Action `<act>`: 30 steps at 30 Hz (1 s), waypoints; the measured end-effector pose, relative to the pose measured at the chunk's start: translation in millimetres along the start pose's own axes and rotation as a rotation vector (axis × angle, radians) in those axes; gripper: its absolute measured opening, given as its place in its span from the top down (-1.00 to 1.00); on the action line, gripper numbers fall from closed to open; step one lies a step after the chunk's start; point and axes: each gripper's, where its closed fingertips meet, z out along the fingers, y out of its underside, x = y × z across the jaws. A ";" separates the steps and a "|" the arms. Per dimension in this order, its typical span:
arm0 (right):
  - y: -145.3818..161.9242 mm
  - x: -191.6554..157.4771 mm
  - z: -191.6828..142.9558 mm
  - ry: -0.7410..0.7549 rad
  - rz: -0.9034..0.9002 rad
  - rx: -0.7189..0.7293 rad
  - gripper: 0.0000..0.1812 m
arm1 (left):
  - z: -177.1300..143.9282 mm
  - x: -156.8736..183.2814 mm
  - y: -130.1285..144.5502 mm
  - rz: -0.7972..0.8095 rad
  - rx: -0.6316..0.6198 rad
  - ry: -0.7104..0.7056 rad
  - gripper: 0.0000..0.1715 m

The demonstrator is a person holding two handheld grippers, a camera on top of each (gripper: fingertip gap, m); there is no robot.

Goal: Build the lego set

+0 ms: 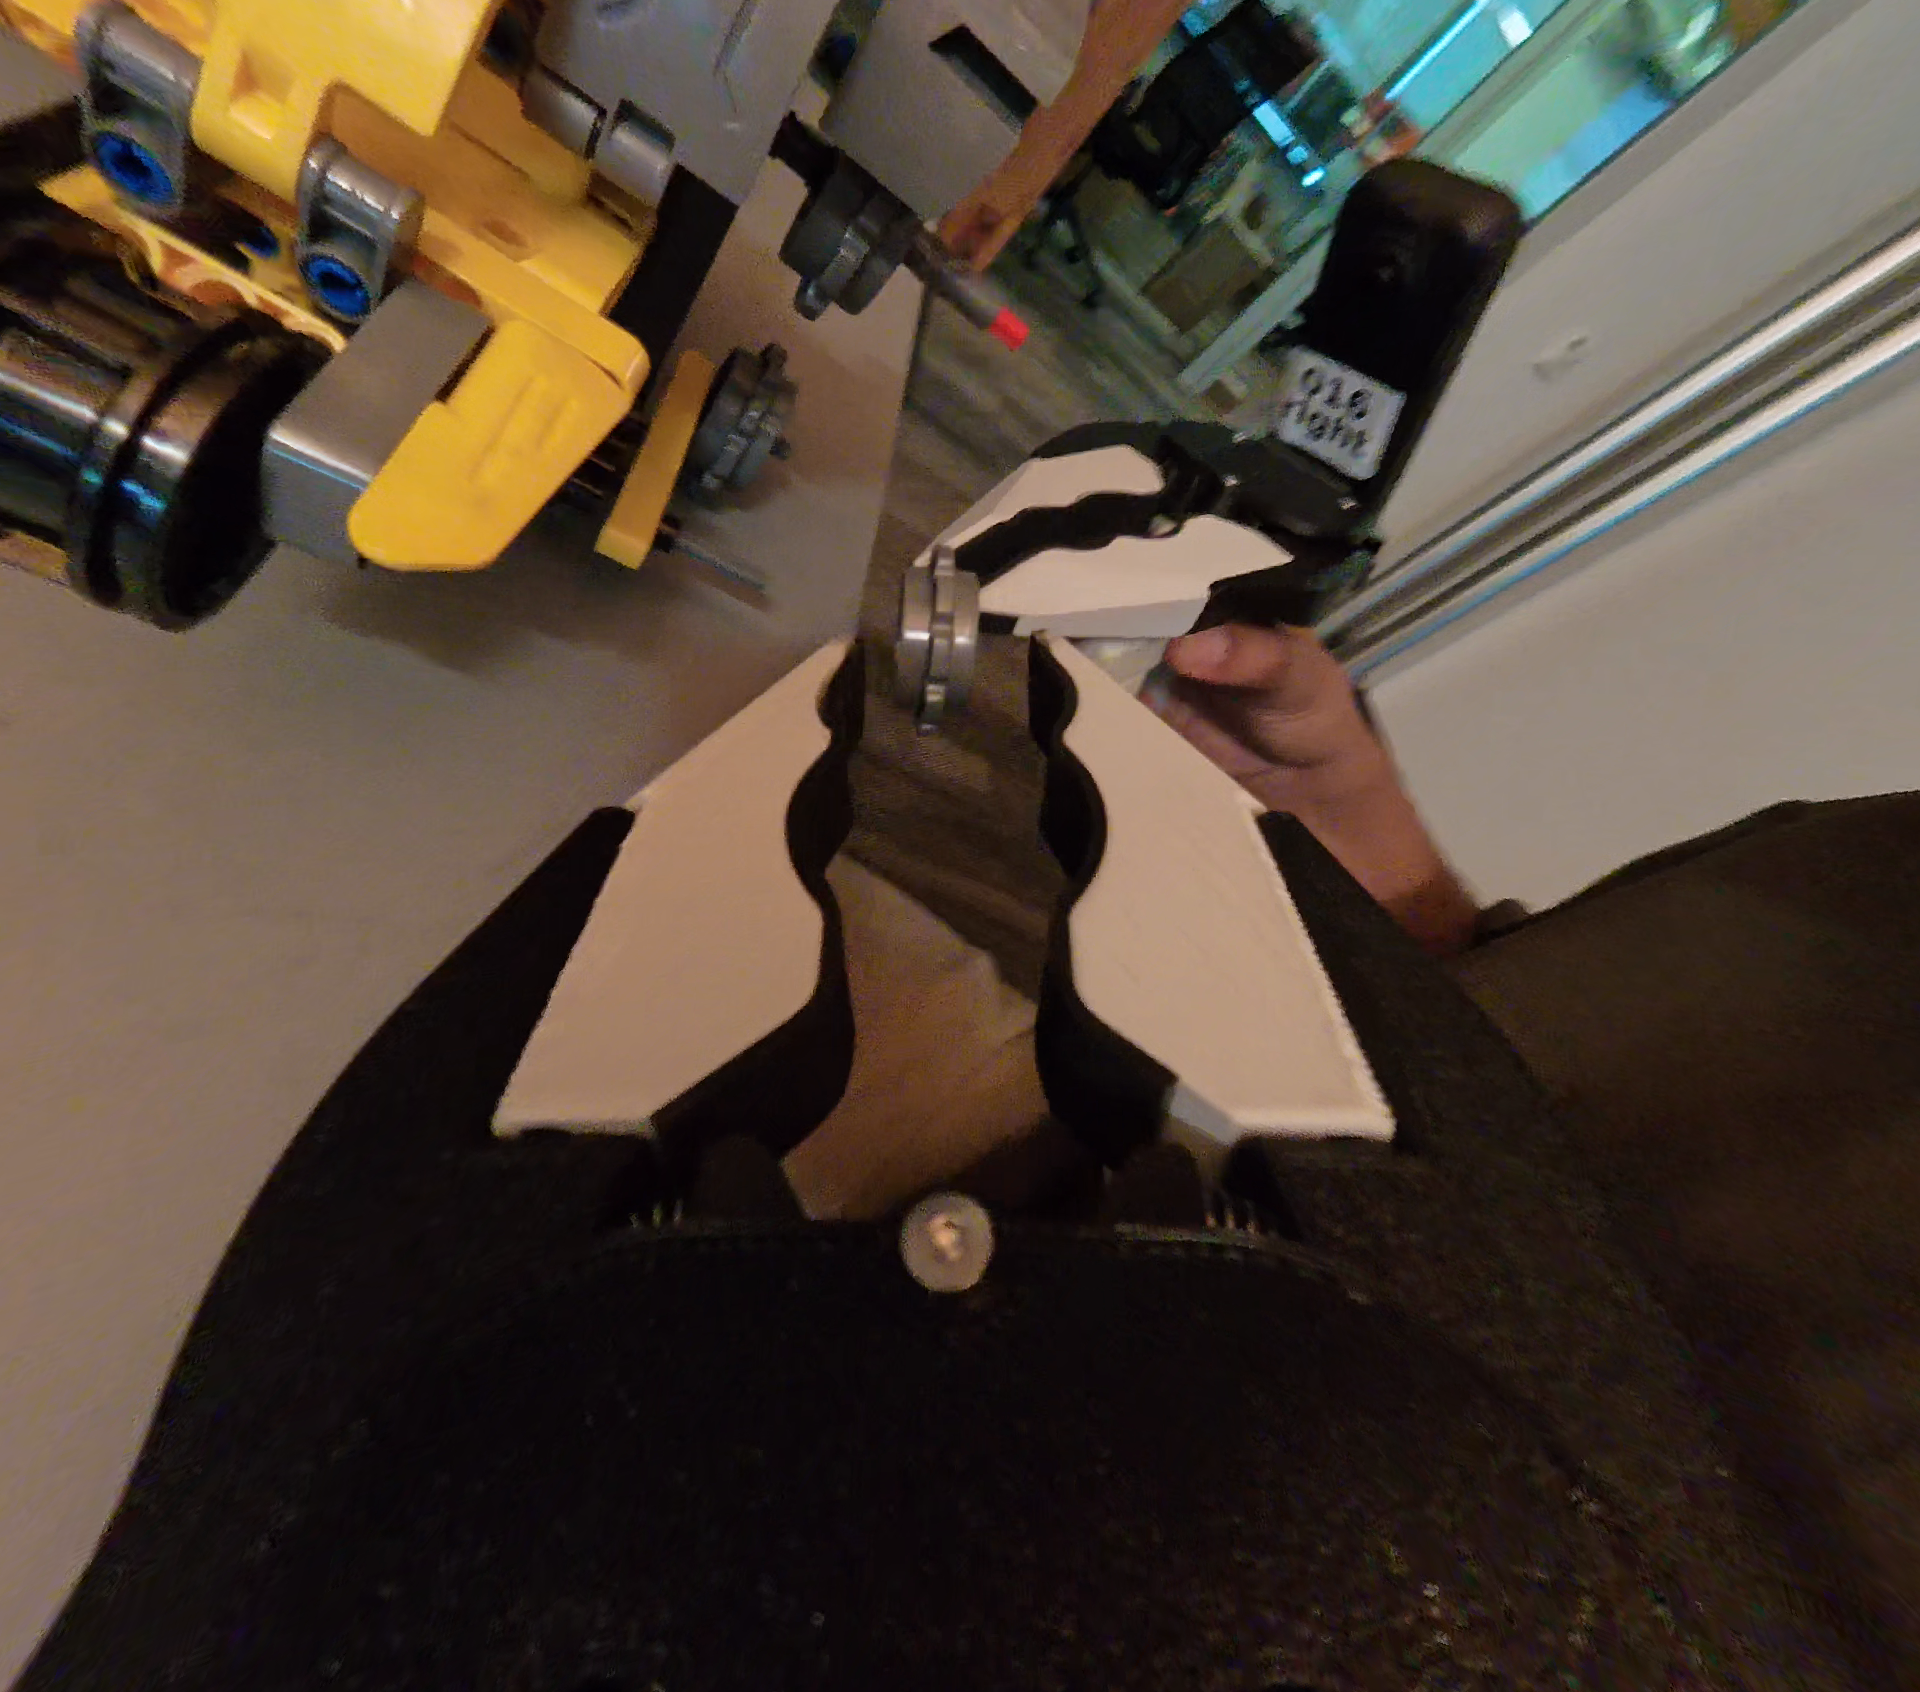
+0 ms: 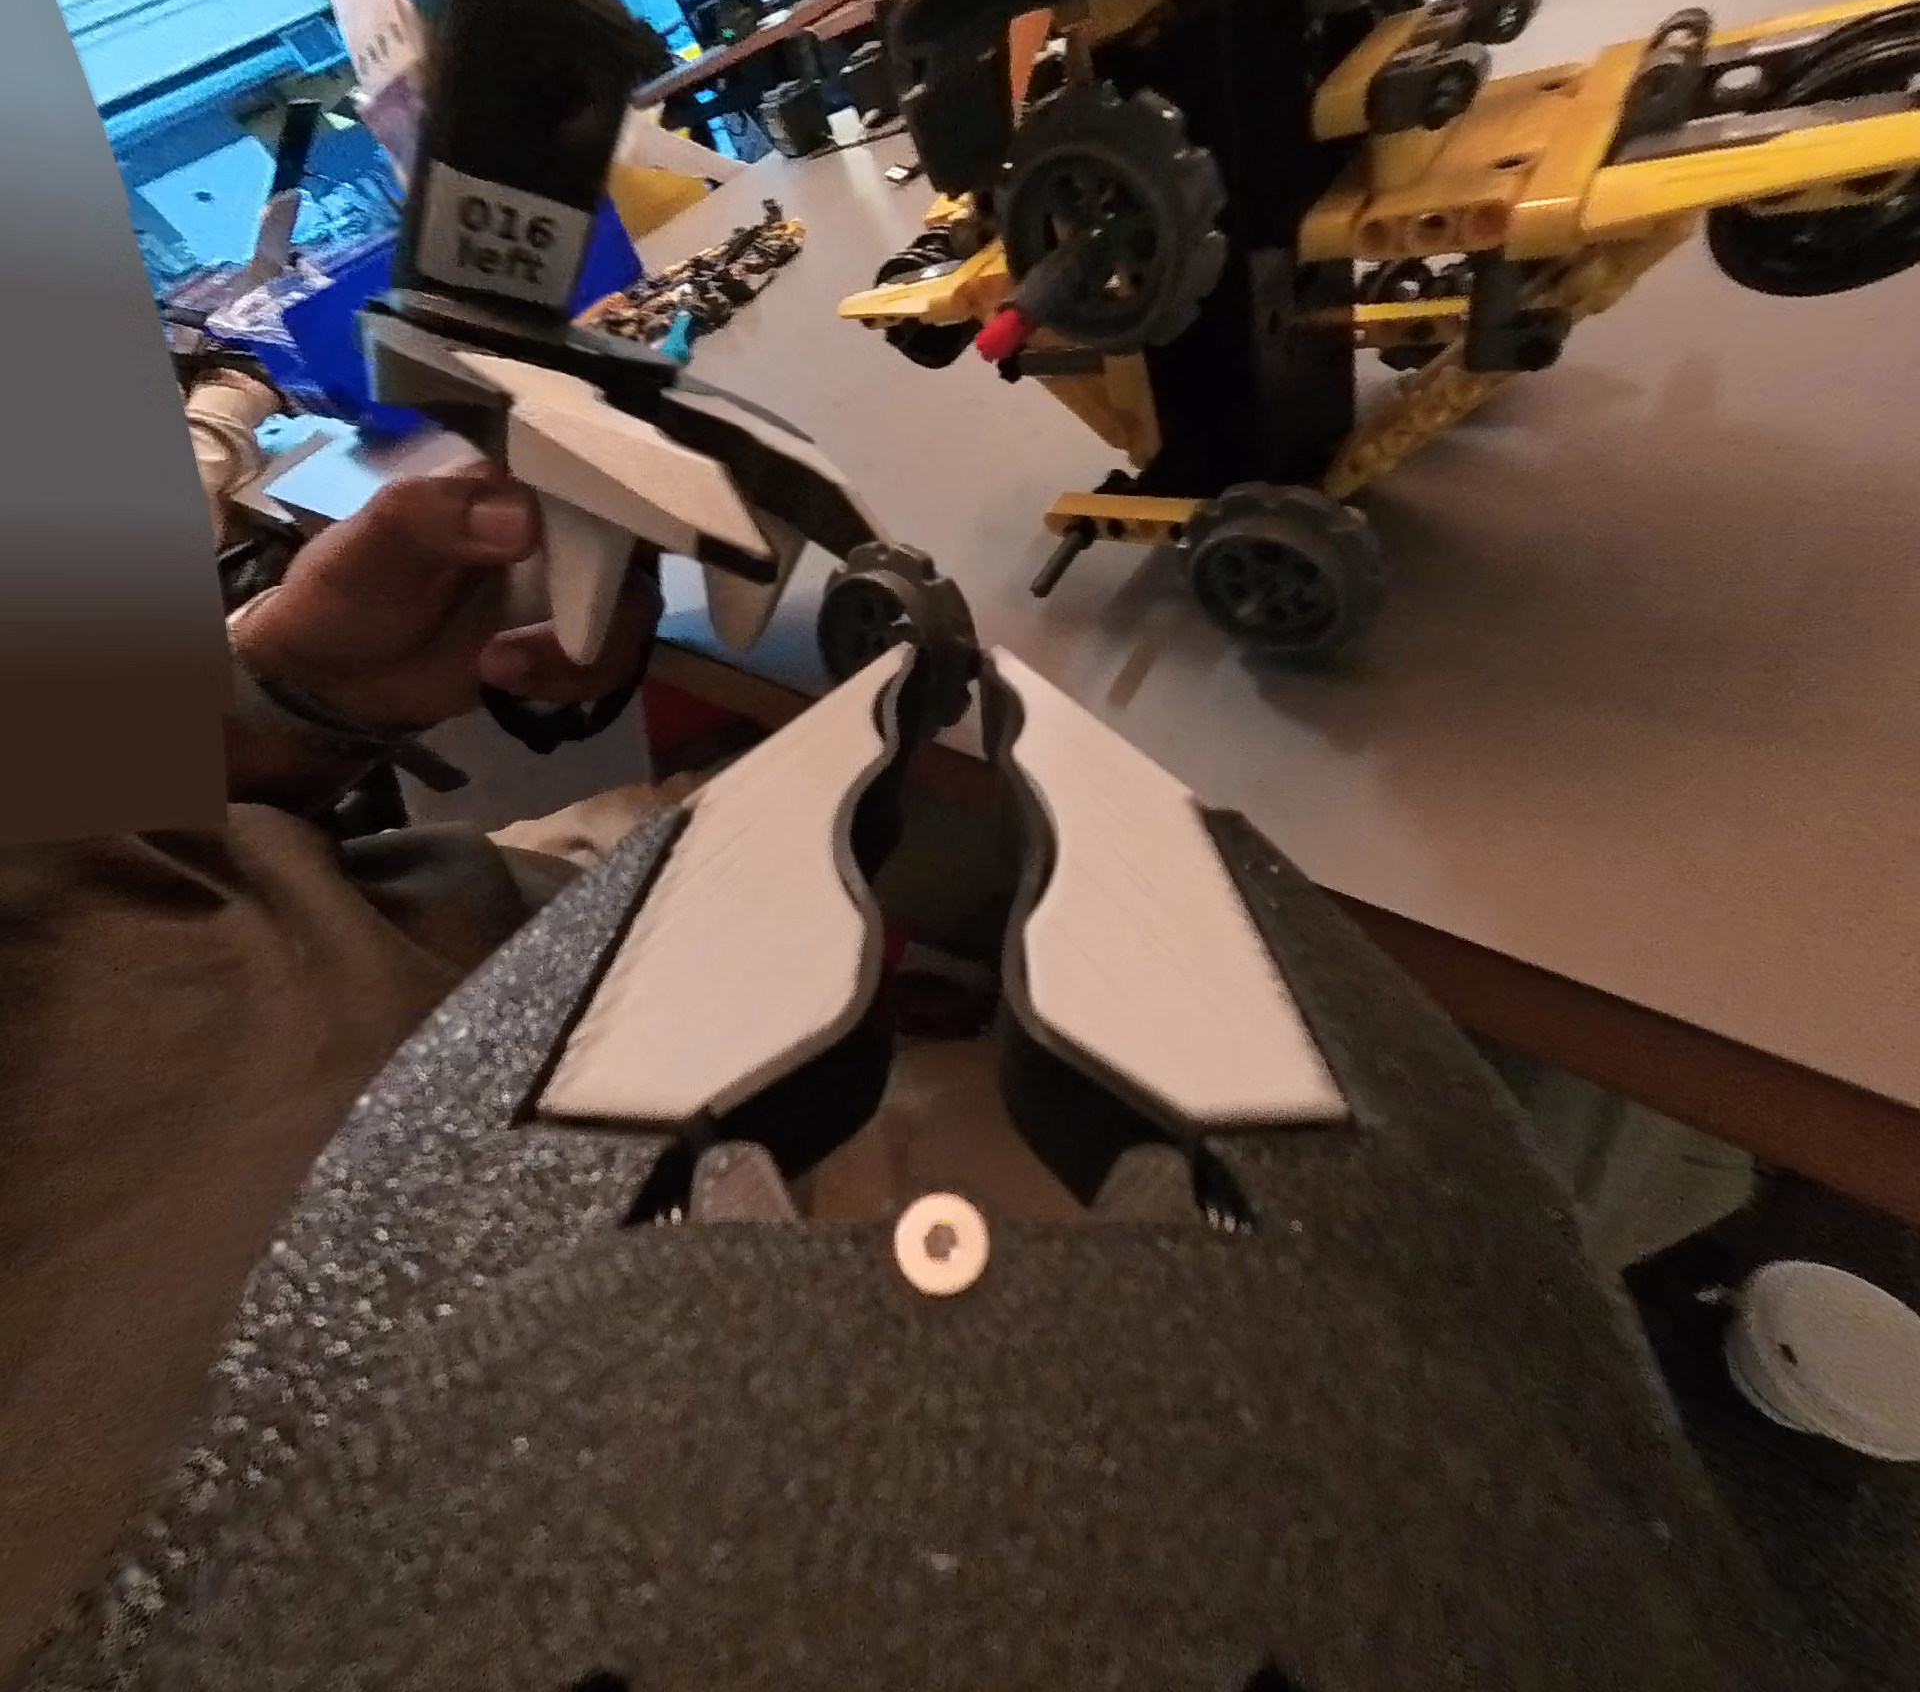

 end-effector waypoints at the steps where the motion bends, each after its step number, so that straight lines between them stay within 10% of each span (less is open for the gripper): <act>1: -0.1 2.4 0.1 0.018 -0.015 -0.004 0.89 | -0.4 -3.6 1.5 0.042 -0.016 -0.043 0.66; 13: 0.9 21.9 18.8 0.153 -0.338 -0.212 0.89 | 7.3 -28.9 4.3 0.267 -0.132 -0.301 0.77; 30: 3.3 26.0 14.3 0.116 -0.153 -0.105 0.88 | 12.7 -34.0 5.0 0.334 -0.160 -0.353 0.92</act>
